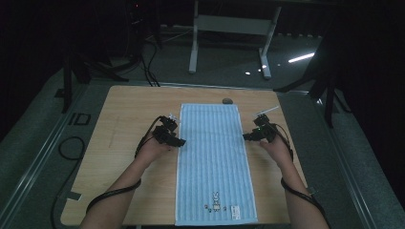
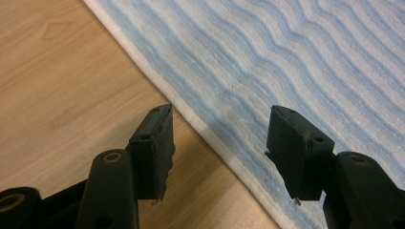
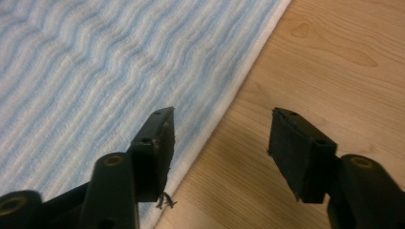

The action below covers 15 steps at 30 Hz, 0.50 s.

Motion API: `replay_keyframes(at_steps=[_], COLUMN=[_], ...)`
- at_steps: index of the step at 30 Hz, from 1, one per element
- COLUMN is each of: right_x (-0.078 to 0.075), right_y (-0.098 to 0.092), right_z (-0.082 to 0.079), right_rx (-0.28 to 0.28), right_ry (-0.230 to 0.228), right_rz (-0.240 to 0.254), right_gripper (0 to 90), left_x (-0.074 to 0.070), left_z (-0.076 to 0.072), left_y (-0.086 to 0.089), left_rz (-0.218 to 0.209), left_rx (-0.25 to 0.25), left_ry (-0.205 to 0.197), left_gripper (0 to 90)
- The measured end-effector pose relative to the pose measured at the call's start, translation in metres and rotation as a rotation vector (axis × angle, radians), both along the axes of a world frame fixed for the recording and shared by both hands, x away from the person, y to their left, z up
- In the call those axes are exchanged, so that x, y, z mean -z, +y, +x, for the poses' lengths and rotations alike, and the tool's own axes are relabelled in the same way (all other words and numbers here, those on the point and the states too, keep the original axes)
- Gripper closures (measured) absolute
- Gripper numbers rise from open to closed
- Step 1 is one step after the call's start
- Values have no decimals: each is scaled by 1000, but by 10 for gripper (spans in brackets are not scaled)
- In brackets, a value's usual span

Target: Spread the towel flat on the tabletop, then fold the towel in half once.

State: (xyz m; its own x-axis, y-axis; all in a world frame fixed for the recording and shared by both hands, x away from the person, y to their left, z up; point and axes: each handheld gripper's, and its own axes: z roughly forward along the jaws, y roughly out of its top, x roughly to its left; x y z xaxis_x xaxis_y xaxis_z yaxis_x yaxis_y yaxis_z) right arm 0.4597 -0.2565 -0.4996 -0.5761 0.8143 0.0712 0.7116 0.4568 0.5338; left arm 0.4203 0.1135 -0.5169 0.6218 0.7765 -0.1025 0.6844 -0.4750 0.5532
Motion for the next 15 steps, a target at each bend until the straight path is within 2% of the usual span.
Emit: replay_keyframes(at_steps=[2, 5, 7, 15], right_x=[2, 4, 5, 7], right_y=[3, 7, 8, 19], right_z=[-1, 0, 1, 23], right_rx=[-13, -16, -15, 14], right_ry=[-24, -28, -30, -4], right_rz=[-14, -22, -25, -47], right_gripper=[520, 566, 565, 521], left_x=[3, 6, 7, 12], left_z=[-3, -3, -1, 23], left_y=[1, 2, 3, 6], left_rz=[0, 8, -1, 8], left_rx=[-9, -22, -27, -77], left_ry=[-6, -12, -6, 2], left_gripper=[421, 421, 422, 422])
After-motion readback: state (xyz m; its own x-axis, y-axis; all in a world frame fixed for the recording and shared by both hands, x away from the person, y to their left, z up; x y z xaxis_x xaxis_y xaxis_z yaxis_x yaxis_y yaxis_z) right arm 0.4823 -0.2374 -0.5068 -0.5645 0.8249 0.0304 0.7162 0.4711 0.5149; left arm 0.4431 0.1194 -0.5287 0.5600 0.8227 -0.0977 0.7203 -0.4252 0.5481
